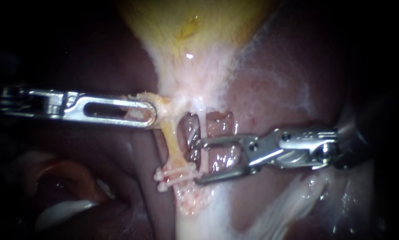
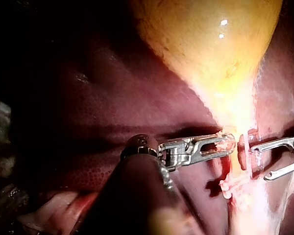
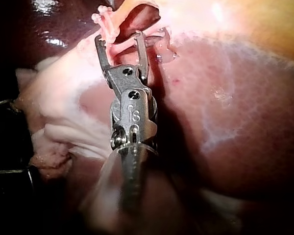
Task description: Going back second clip left tube
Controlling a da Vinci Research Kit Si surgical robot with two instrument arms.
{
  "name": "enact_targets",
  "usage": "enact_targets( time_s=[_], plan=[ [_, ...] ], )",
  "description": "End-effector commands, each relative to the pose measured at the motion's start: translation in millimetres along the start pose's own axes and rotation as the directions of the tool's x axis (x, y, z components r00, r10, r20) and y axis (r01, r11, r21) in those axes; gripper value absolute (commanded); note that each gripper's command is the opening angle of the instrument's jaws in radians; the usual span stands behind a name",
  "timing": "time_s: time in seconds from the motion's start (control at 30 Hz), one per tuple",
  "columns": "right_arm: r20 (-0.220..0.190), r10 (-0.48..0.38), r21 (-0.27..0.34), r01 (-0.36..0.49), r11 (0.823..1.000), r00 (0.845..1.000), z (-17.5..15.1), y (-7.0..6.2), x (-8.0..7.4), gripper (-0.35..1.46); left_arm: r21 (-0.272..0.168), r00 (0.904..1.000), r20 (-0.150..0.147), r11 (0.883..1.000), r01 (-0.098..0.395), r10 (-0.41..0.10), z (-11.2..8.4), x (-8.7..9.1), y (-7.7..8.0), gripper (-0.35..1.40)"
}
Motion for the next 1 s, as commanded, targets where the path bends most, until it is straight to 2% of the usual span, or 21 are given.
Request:
enact_targets(
  time_s=[0.03, 0.27, 0.6, 1.0],
  plan=[
    [0.0, -0.011, -0.005, 0.011, 1.0, 1.0, -0.9, 0.1, 0.3, 0.5, 0.0, 1.0, 0.0, 1.0, 0.0, 0.0, 0.0, 0.0, 0.0, -0.35],
    [0.002, -0.058, -0.029, 0.058, 0.998, 0.998, -5.4, 0.6, 1.6, 0.5, 0.0, 1.0, 0.0, 1.0, -0.001, 0.001, 0.1, 0.0, 0.1, -0.35],
    [0.003, -0.107, -0.03, 0.107, 0.994, 0.994, -6.8, 0.6, 1.7, 0.5, -0.001, 1.0, 0.001, 1.0, -0.001, 0.001, 0.5, -0.2, 0.4, -0.35],
    [0.003, -0.119, -0.028, 0.119, 0.992, 0.993, -7.2, 0.5, 1.5, 0.5, -0.009, 0.9998, 0.018, 1.0, 0.0, 0.0, 4.0, 0.0, 3.2, -0.35]
  ],
)
